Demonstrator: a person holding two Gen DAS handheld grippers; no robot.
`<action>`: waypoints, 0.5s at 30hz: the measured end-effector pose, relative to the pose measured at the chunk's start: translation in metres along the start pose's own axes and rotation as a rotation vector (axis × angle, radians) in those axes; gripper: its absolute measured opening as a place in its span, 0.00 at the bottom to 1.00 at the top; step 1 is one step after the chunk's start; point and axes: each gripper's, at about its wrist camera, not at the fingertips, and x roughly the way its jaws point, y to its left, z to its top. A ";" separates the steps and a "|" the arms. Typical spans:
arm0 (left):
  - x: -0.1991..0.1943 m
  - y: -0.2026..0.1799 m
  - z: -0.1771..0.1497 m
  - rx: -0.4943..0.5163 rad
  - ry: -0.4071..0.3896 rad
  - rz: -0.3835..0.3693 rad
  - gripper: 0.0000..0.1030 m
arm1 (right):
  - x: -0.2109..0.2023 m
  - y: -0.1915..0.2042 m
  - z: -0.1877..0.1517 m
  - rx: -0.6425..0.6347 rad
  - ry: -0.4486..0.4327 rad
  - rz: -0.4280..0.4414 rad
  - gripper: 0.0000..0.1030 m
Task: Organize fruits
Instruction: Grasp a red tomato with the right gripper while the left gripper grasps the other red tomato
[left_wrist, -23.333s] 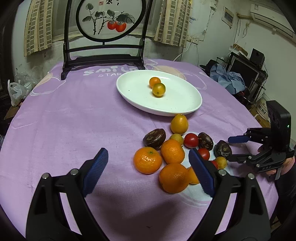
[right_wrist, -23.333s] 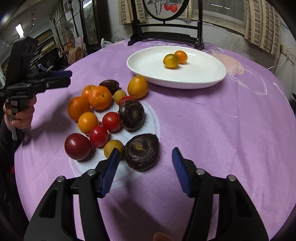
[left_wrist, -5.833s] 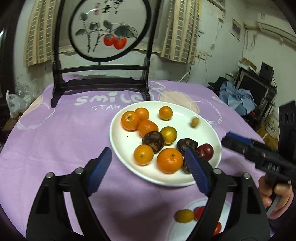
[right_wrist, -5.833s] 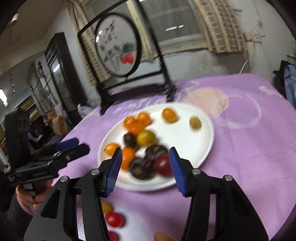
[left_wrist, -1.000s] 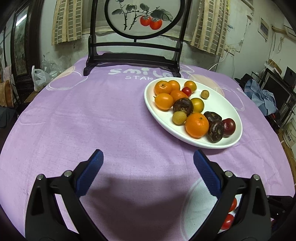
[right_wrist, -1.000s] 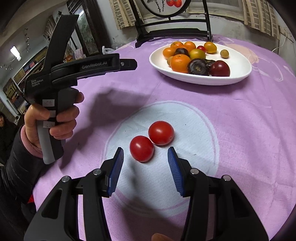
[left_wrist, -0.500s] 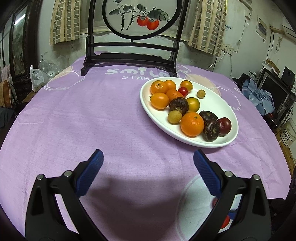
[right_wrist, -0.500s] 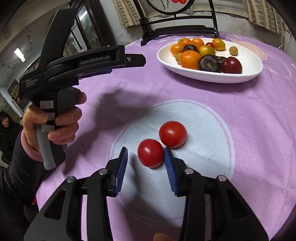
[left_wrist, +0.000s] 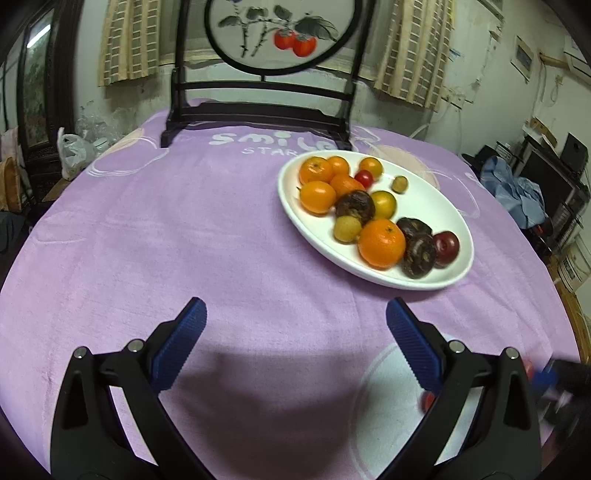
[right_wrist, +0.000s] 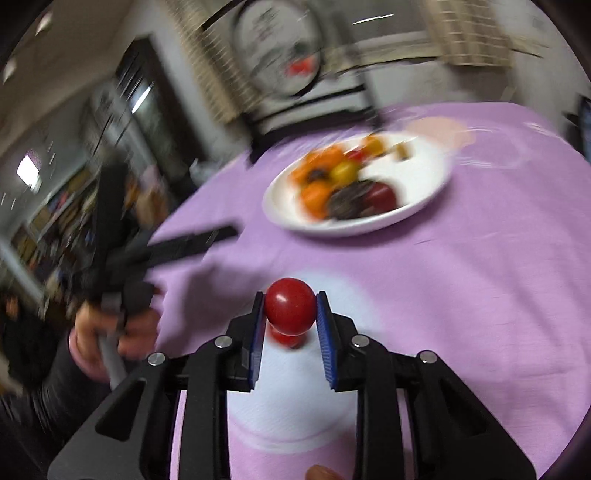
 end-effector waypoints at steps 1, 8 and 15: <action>0.000 -0.004 -0.001 0.019 0.009 -0.023 0.96 | -0.003 -0.009 0.002 0.035 -0.015 -0.014 0.26; -0.006 -0.068 -0.030 0.343 0.058 -0.219 0.88 | -0.002 -0.024 0.003 0.092 -0.010 -0.037 0.26; -0.001 -0.091 -0.050 0.431 0.120 -0.264 0.59 | 0.001 -0.021 -0.002 0.087 0.012 -0.048 0.26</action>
